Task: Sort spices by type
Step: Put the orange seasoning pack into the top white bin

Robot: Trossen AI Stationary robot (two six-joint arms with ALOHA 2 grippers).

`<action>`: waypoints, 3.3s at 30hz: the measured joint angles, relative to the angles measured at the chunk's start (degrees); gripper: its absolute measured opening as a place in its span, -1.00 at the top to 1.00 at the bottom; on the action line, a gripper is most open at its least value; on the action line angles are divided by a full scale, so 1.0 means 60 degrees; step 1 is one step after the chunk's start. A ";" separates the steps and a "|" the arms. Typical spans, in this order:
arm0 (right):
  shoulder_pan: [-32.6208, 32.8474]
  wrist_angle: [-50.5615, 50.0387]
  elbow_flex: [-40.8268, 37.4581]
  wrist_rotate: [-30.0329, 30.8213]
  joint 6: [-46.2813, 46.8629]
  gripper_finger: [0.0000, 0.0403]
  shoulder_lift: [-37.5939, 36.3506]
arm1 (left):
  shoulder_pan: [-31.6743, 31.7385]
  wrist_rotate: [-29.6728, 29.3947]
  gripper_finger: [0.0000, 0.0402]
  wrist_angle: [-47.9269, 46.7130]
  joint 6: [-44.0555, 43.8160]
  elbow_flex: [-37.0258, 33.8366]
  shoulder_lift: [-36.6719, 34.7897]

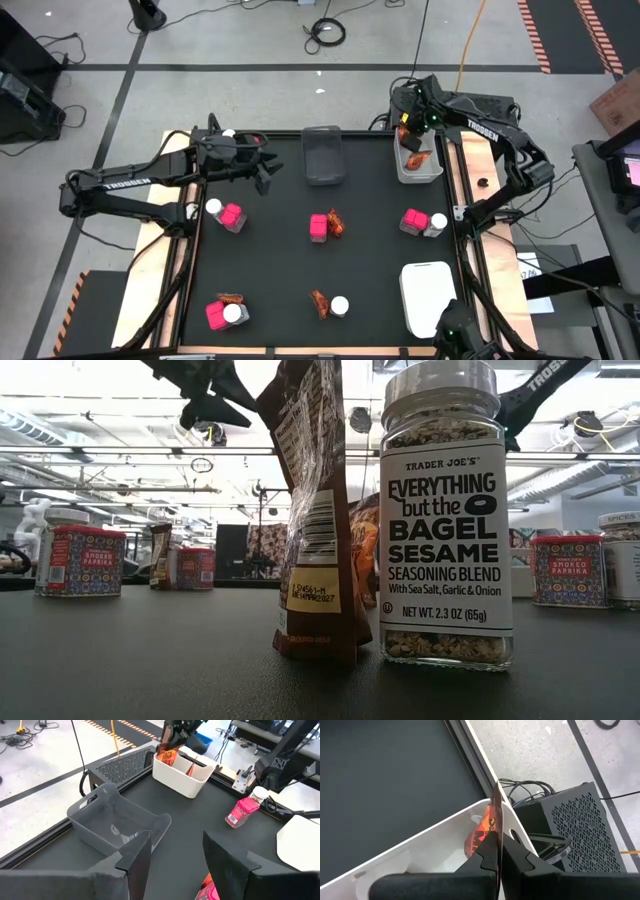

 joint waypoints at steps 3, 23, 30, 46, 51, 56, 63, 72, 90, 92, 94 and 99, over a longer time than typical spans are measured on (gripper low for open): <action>0.0000 0.0200 -0.0168 0.0015 0.0036 1.00 0.0000 | 0.0000 -0.0001 0.09 0.0024 -0.0004 0.0000 0.0000; 0.0061 0.0272 0.0085 0.0550 0.0271 0.42 0.0000 | 0.0000 -0.0027 0.09 0.0055 -0.0238 0.0000 0.0000; 0.0269 -0.1432 0.1707 0.0763 0.0404 0.23 -0.0018 | 0.0000 -0.0022 0.09 0.0055 -0.0156 0.0000 -0.0003; 0.1486 -0.6125 0.2908 -0.0155 0.0180 0.22 -0.0022 | -0.0004 0.0393 0.09 0.0055 0.0288 0.0004 0.0000; 0.1530 -0.6043 0.2288 0.0635 -0.0558 0.22 -0.0018 | -0.0004 0.0397 0.09 0.0055 0.0295 0.0004 0.0000; 0.1526 -0.5860 0.1777 0.1288 -0.0944 0.22 -0.0018 | -0.0004 0.0401 0.09 0.0054 0.0323 0.0004 0.0000; 0.1524 -0.5438 0.1346 0.1285 -0.1076 0.22 -0.0018 | -0.0004 0.0401 0.09 0.0047 0.0350 0.0004 0.0000; 0.1499 -0.4607 0.0460 0.2481 -0.0737 0.41 -0.0018 | -0.0011 0.0440 0.09 -0.0062 0.0350 0.0004 -0.0002; 0.1501 -0.4451 0.1018 0.2514 0.0902 1.00 -0.0018 | -0.0011 0.0576 0.09 -0.0062 0.0761 0.0004 0.0000; 0.1480 -0.4364 0.1052 0.2514 0.0973 1.00 -0.0018 | -0.0008 0.0576 0.09 -0.0062 0.0765 0.0004 0.0000; 0.1434 -0.4317 0.1053 0.2514 0.1064 1.00 -0.0017 | -0.0007 0.0576 0.09 -0.0062 0.0765 0.0004 0.0000; 0.1246 -0.3760 0.1053 0.2479 0.1704 1.00 -0.0015 | -0.0007 0.0576 0.09 -0.0062 0.0758 0.0004 0.0000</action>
